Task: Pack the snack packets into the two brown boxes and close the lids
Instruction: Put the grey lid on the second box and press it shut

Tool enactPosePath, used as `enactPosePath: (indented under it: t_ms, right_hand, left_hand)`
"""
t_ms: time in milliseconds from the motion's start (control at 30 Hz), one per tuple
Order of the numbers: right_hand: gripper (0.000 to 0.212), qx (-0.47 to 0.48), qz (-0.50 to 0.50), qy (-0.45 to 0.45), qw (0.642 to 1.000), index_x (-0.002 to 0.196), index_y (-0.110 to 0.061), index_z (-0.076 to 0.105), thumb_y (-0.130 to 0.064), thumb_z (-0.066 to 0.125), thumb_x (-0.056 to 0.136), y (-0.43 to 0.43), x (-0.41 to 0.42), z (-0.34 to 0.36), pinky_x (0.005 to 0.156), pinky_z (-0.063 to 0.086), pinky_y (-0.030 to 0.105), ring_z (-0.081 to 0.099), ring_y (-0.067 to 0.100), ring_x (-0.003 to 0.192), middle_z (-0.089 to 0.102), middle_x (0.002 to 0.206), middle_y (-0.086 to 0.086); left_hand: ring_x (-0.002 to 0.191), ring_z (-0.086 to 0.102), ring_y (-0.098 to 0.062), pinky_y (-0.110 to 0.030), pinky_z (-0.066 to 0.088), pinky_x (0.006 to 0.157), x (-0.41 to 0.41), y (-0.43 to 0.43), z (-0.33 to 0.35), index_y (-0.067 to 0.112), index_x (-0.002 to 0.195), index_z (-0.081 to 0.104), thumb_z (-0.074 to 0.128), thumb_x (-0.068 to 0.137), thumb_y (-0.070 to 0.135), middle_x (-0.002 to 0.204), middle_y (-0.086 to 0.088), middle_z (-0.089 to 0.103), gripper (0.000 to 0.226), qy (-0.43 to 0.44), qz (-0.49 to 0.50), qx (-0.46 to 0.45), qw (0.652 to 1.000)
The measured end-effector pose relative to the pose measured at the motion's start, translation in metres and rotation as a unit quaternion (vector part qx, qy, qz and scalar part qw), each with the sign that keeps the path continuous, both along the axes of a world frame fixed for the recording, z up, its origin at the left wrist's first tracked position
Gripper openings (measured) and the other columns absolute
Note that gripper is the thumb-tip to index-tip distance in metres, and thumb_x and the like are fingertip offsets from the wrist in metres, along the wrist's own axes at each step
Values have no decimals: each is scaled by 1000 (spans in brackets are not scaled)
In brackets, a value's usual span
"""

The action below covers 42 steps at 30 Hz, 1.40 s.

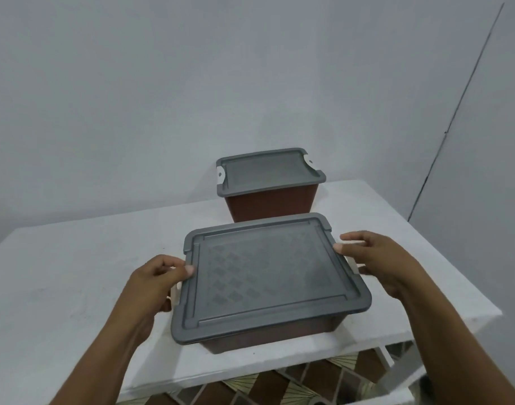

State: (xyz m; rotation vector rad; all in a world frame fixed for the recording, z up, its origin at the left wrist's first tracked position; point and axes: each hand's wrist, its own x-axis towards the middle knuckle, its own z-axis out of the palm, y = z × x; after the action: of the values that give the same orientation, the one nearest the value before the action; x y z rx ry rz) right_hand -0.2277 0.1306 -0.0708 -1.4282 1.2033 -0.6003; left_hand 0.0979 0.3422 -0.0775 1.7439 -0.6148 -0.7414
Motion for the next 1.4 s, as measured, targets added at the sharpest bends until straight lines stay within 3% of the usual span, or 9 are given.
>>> enactPosePath:
  t_ms: [67, 167, 367, 500, 600, 767, 933, 1133, 1400]
  right_hand:
    - [37, 47, -1, -31, 998, 114, -13, 69, -39, 73, 88, 7, -1, -7, 75, 57, 38, 69, 27, 97, 72, 109, 7]
    - [34, 95, -5, -83, 992, 105, -7, 74, -37, 64, 95, 19, 3, -9, 77, 61, 46, 73, 32, 93, 78, 99, 11]
    - [40, 172, -41, -200, 964, 115, -5, 70, -36, 48, 103, 25, -10, -14, 91, 55, 54, 65, 38, 102, 74, 103, 19]
    - [32, 253, -55, -281, 924, 115, -6, 68, -30, 52, 101, 31, -11, -19, 61, 61, 45, 69, 34, 84, 73, 94, 19]
    - [36, 266, -54, -293, 917, 112, -7, 70, -37, 56, 98, 35, -5, -20, 56, 60, 42, 73, 31, 72, 73, 89, 18]
    - [30, 187, -58, -247, 949, 101, -3, 73, -30, 63, 96, 34, 3, -11, 57, 61, 38, 74, 27, 71, 77, 87, 15]
    - [33, 122, -57, -152, 979, 101, 1, 71, -30, 70, 92, 33, 11, -8, 78, 62, 49, 75, 34, 82, 77, 95, 18]
    - [41, 75, -41, -84, 993, 98, 7, 73, -33, 75, 88, 31, 10, -8, 86, 59, 55, 75, 38, 86, 77, 90, 19]
    - [37, 50, -34, -69, 996, 91, 6, 72, -32, 72, 90, 32, 10, -5, 56, 57, 32, 75, 29, 69, 77, 82, 15]
  left_hand:
    - [90, 70, -33, -46, 58, 70, -5, 6, -5, 25, 104, 75, 78, 86, 28, 103, -10, 76, 18, 85, 18, -21, 996]
    - [105, 70, -40, -61, 57, 90, -14, 9, -7, 12, 116, 73, 75, 82, 37, 108, -11, 77, 42, 165, 17, -24, 986]
    - [96, 73, -37, -53, 55, 89, -29, 9, 1, 10, 109, 75, 63, 96, 34, 104, -14, 78, 30, 220, -8, -32, 975]
    - [102, 72, -39, -55, 54, 93, -27, 7, 1, 9, 112, 76, 65, 94, 35, 110, -15, 77, 33, 225, 0, -38, 974]
    - [103, 71, -39, -54, 55, 91, -26, 7, 0, 10, 114, 75, 64, 95, 35, 111, -15, 77, 33, 227, 2, -33, 973]
    - [105, 71, -37, -50, 56, 86, -26, 8, -2, 12, 117, 74, 65, 94, 37, 112, -13, 77, 35, 231, 3, -35, 972]
    - [103, 72, -37, -50, 58, 82, -26, 7, -3, 13, 120, 73, 65, 93, 39, 113, -14, 76, 38, 231, 4, -30, 973]
    - [104, 72, -38, -53, 57, 88, -24, 9, -4, 12, 121, 73, 65, 94, 39, 116, -16, 75, 39, 226, 3, -36, 973]
    - [107, 65, -41, -59, 46, 102, -18, 14, -11, 10, 115, 71, 57, 97, 44, 116, -19, 70, 41, 327, 27, -56, 943]
